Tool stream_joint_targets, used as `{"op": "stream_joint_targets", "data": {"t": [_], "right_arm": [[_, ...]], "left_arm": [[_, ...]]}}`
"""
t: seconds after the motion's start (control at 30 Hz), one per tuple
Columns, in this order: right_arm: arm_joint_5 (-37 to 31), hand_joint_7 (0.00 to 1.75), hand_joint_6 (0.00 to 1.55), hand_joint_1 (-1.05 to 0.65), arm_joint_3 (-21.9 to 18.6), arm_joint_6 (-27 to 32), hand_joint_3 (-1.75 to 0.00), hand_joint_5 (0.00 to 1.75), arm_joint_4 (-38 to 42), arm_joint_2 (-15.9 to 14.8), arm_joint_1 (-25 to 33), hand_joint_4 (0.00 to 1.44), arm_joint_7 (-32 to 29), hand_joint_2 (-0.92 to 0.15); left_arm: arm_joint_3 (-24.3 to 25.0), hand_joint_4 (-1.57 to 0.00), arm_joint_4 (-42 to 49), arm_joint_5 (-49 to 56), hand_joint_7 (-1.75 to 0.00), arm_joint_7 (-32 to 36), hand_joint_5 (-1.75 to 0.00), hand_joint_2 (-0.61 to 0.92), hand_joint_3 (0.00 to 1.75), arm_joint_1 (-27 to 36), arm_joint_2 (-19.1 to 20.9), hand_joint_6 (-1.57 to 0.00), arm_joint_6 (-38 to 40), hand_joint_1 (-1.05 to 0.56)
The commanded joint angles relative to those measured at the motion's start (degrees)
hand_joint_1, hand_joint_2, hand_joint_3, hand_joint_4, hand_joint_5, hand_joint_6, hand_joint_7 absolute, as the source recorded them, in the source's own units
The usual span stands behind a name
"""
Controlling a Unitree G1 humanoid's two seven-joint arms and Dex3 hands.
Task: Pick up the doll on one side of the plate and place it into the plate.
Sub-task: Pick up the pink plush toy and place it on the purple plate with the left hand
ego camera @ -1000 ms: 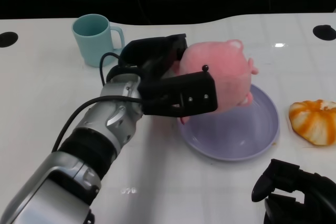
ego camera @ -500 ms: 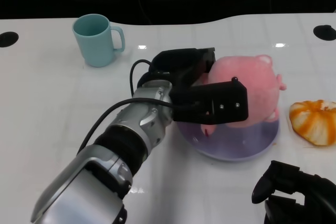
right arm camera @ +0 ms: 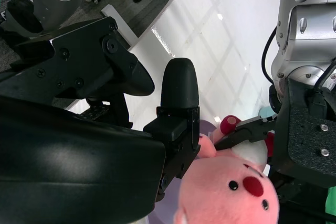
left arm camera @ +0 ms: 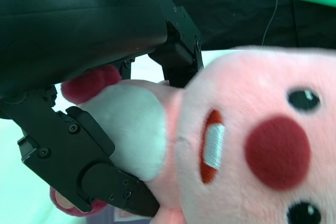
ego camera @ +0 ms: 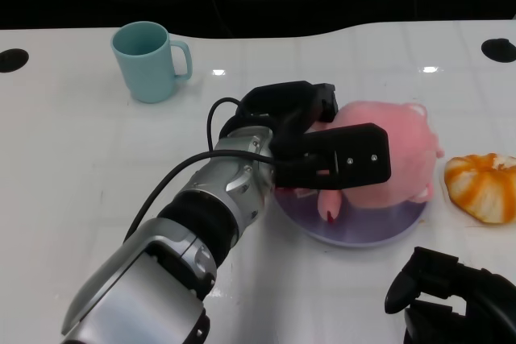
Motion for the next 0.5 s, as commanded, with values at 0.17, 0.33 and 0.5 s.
{"op": "stream_joint_targets", "data": {"t": [0.17, 0.33, 0.5], "right_arm": [[0.16, 1.56, 0.52, -0.14, -0.09, -0.32, -1.16, 1.75, -0.99, -0.56, 0.45, 0.67, -0.14, -0.65], [0.27, 1.56, 0.53, -0.13, -0.18, 0.09, -1.17, 1.75, -1.23, -0.58, 0.50, 0.67, -0.27, -0.65], [0.43, 1.56, 0.53, -0.12, -0.36, 0.23, -1.17, 1.75, -1.19, -0.66, 0.38, 0.66, -0.20, -0.65]], "left_arm": [[-0.67, -0.30, -2.47, -0.04, -0.05, -4.19, -0.66, 0.92, 0.19, -1.70, 1.35, -0.37, 0.11, -0.48], [-2.99, -0.14, -3.34, 2.19, 0.00, -5.08, -0.27, 0.92, 0.31, -1.53, 2.46, -0.22, 0.47, -0.65], [-4.81, 0.00, -6.43, 3.57, 0.00, -9.30, -0.04, 0.92, 0.50, -1.60, 4.58, -0.08, 1.15, -0.89]]}}
